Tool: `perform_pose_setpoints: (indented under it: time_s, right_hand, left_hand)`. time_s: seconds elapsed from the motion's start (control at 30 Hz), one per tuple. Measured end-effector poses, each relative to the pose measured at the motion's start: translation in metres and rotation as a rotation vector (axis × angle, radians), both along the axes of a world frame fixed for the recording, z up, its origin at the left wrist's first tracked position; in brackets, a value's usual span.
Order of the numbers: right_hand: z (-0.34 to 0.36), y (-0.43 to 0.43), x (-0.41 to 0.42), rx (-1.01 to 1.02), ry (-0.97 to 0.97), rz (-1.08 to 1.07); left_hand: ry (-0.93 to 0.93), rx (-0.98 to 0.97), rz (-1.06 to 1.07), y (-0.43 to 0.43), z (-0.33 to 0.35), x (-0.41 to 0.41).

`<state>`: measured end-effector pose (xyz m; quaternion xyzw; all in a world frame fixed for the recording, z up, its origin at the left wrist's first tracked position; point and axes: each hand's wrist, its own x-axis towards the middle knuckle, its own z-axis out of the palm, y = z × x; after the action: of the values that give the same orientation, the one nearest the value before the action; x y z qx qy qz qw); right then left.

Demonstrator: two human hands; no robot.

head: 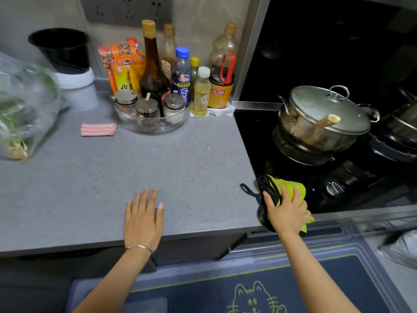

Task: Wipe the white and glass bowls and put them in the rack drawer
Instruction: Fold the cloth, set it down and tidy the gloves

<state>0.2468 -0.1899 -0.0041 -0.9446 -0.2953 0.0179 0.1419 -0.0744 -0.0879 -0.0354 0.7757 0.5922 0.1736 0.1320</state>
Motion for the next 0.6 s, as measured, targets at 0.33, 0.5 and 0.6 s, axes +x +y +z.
perform_pose_setpoints:
  time_s: [0.33, 0.5, 0.6]
  right_hand:
    - [-0.004, 0.054, -0.231, 0.033, 0.009, 0.486]
    - [-0.003, 0.094, -0.337, -0.075, 0.015, 0.828]
    - [-0.005, 0.104, -0.344, -0.111, -0.063, 0.931]
  left_hand:
    - [-0.099, 0.009, 0.137, 0.011, 0.010, -0.068]
    - [-0.119, 0.053, 0.371, 0.022, 0.012, -0.146]
    - [-0.127, 0.085, 0.428, 0.025, 0.015, -0.169]
